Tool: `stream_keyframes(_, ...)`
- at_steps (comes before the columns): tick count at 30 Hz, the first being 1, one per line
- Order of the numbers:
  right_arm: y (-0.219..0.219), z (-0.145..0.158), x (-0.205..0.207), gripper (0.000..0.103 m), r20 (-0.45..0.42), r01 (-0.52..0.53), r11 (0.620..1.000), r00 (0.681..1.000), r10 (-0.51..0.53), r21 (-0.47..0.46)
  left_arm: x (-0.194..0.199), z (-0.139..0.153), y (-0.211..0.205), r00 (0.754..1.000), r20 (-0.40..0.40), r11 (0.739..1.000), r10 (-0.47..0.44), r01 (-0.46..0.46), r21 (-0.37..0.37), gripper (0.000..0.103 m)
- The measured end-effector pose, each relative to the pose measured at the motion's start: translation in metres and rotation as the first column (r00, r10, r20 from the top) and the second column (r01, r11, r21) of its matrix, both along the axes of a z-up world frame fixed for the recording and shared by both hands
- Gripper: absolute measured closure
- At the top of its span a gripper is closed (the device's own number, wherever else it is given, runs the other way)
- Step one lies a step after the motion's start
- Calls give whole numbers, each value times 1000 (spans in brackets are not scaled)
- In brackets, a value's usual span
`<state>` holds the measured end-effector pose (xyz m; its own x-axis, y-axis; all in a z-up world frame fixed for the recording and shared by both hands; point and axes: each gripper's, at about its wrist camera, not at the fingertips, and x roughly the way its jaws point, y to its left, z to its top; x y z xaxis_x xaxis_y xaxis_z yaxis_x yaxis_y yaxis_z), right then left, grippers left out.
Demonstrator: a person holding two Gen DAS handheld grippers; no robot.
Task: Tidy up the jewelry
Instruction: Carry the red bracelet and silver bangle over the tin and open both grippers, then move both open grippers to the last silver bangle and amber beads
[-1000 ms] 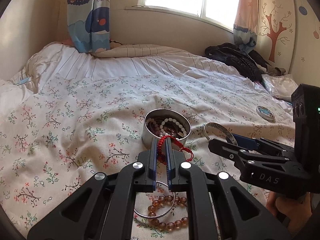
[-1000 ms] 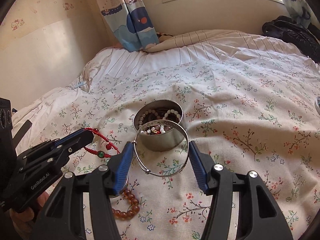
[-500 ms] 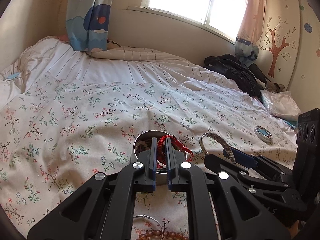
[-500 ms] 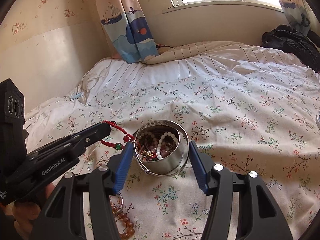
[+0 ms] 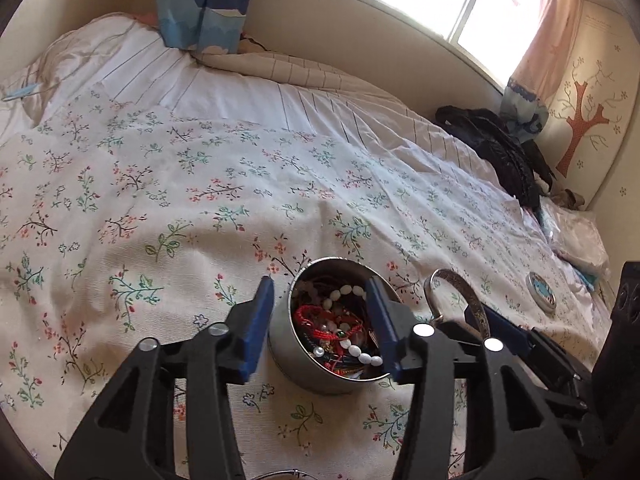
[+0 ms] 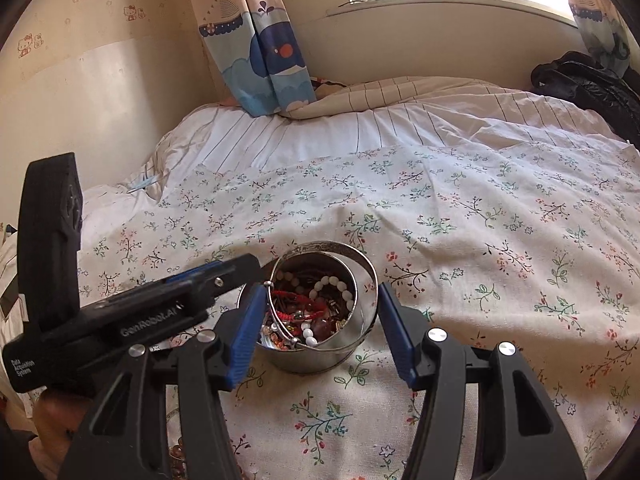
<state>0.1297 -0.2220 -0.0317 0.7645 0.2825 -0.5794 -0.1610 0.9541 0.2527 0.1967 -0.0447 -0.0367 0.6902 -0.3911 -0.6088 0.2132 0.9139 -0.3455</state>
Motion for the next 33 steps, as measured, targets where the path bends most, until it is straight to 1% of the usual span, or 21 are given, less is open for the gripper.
stream_keyframes(1,2,0,1,47,-2,-2,1000,1000,2,-3,-1,2,6,1000,6,1000,18,-18,-17,46)
stream_keyframes(6,16,-4,16,47,-10,-25,999,1000,25,-27,-5,10,34,991,20,990,134,-133,-48,43)
stream_keyframes(9,29,-10,28,47,-24,-49,997,999,48,-52,-6,12,41,984,29,984,174,-173,-31,41)
stream_keyframes(11,38,-18,36,47,-51,-69,995,997,65,-76,-6,13,44,980,39,981,193,-192,-19,39)
stream_keyframes(13,43,-26,42,45,-74,-69,992,995,62,-101,-7,15,44,979,44,980,197,-197,-6,36)
stream_keyframes(14,43,-29,41,42,-75,-66,993,995,58,-103,-8,15,42,979,49,980,197,-197,9,36)
stream_keyframes(17,37,-24,35,41,-53,-44,994,998,39,-104,-13,17,35,982,74,982,176,-181,62,36)
stream_keyframes(18,35,-21,33,39,-48,-34,994,998,29,-102,-16,18,31,982,85,981,171,-178,81,35)
stream_keyframes(22,25,-19,25,34,-63,-6,996,998,0,-93,-27,23,20,980,126,974,154,-172,145,28)
stream_keyframes(24,22,-20,21,30,-79,4,995,997,-12,-102,-32,25,16,979,141,971,147,-170,166,26)
stream_keyframes(29,9,-20,12,23,-105,40,994,993,-50,-99,-44,28,8,979,160,962,129,-163,221,22)
stream_keyframes(33,2,-17,2,21,-115,62,994,991,-73,-94,-52,28,7,979,162,956,125,-162,244,20)
